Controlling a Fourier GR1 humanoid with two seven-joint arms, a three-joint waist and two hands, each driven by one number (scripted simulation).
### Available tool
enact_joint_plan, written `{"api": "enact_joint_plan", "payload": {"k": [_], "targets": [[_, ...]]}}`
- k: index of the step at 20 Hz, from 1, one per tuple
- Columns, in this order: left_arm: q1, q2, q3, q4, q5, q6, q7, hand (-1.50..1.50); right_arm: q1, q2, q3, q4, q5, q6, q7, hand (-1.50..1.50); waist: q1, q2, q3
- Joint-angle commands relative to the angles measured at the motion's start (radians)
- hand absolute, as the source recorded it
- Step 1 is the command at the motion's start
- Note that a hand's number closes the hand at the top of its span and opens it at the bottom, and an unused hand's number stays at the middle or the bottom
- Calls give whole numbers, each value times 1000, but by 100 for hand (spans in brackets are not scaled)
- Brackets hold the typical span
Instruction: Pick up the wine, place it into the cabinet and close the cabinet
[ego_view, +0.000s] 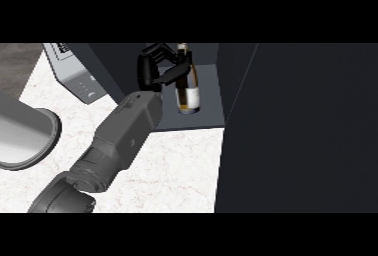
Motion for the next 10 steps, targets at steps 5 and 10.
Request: {"api": "enact_joint_plan", "payload": {"k": [5,10], "targets": [[37,10,2,58,-23,35,-19,-150,39,12,-4,-82,-27,-16,11,-150,2,5,-4],[3,49,-19,84,-57,44,21,-150,36,2,-7,-61,-38,9,-28,-150,-11,11,-4]]}}
